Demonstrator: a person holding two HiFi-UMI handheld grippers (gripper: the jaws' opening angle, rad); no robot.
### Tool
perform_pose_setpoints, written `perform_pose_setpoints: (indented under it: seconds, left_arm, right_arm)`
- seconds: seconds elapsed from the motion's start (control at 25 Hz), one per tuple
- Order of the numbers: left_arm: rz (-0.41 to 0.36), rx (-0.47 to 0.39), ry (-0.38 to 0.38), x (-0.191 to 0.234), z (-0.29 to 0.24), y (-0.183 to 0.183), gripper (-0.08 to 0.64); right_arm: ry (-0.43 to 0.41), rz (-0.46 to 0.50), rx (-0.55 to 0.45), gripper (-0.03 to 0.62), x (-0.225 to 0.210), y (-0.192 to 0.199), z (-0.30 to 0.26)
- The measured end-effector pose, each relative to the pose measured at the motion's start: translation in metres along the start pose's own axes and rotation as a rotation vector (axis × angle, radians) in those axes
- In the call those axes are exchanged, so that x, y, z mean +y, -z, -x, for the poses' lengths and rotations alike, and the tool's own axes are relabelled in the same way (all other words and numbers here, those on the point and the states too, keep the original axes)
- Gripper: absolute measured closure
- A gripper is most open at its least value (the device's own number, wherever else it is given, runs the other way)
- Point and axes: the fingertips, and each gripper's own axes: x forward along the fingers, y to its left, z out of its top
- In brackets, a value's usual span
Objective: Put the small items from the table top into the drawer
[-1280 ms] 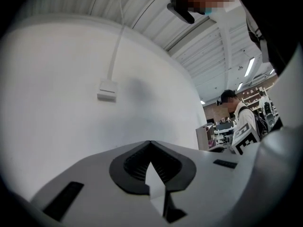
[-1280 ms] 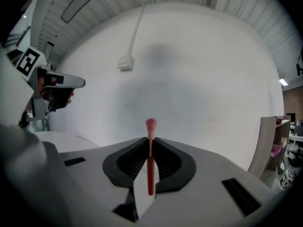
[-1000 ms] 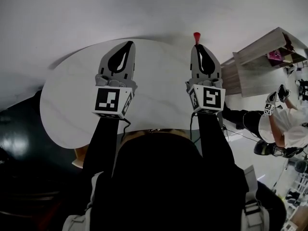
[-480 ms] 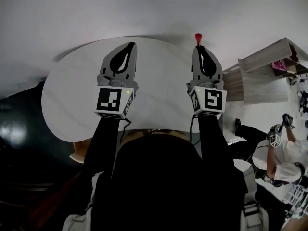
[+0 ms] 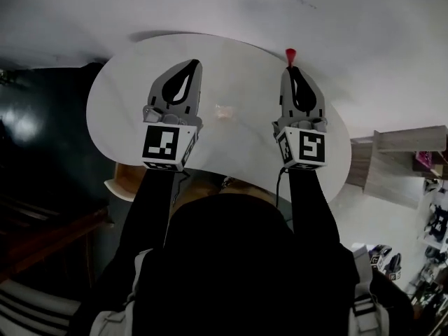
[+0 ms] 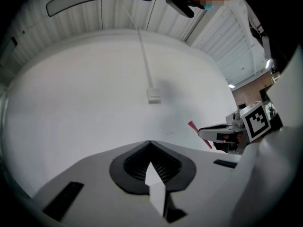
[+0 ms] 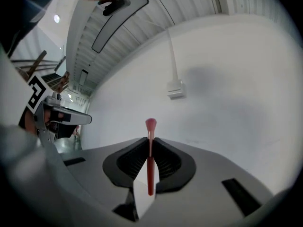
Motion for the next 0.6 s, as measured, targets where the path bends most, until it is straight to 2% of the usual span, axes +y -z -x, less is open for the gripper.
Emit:
perform_pose_setpoints:
  seconds: [0.16,0.36,0.6]
  left_arm:
    - [-0.007,0.026,-0.129,0.058,0.057,0.007,0.546]
    - [-0.02,0.04,-0.238,0.11,0.124,0.012,0.546]
    - [-0.019,0.077,-0.43,0.171,0.223,0.024,0.546]
  right_arm:
    - [-0.118,-0.027,-0.004,0.529,0.071,-0.007,-0.023]
    - [-0.228,-0.026,-0.003,0.528,0.152,-0.013,-0.034]
    - [-0.442,-0.045,-0.018,0.528,0.27,-0.02,-0.049]
